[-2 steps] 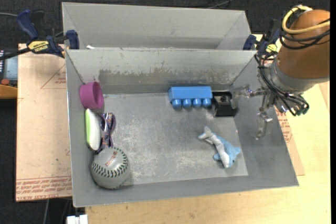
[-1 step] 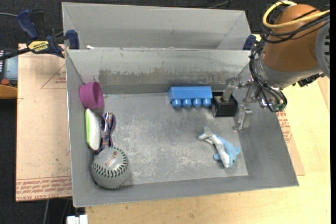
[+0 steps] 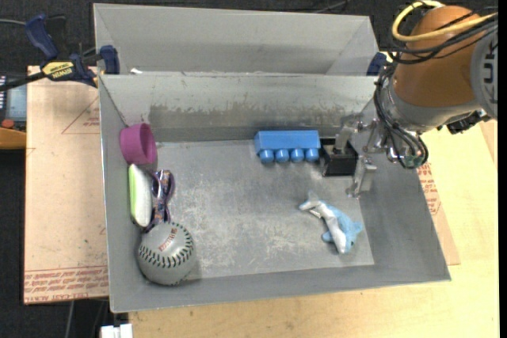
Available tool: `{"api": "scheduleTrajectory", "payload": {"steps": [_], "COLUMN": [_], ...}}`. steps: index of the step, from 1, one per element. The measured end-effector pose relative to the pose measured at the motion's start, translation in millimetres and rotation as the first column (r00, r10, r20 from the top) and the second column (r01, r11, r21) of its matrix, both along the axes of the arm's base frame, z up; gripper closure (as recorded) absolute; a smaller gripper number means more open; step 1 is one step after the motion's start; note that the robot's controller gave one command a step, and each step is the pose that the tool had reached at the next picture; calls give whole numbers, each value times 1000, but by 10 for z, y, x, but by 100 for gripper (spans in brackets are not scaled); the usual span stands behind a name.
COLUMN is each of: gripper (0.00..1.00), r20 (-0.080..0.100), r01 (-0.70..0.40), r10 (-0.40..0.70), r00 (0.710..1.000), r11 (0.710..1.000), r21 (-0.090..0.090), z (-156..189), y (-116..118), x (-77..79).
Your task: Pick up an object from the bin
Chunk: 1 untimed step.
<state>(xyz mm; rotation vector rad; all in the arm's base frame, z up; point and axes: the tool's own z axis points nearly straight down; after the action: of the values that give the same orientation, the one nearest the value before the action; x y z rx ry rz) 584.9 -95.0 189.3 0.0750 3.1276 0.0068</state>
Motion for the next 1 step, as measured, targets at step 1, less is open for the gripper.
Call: {"api": "scheduleTrajectory", "payload": {"steps": [1], "gripper": [0], "r20": [2], "r01": [-116], "r10": [116], "r00": [993], "r11": [993], "r21": [-2], "z": [98], "y": [-16], "x": [-70]}}
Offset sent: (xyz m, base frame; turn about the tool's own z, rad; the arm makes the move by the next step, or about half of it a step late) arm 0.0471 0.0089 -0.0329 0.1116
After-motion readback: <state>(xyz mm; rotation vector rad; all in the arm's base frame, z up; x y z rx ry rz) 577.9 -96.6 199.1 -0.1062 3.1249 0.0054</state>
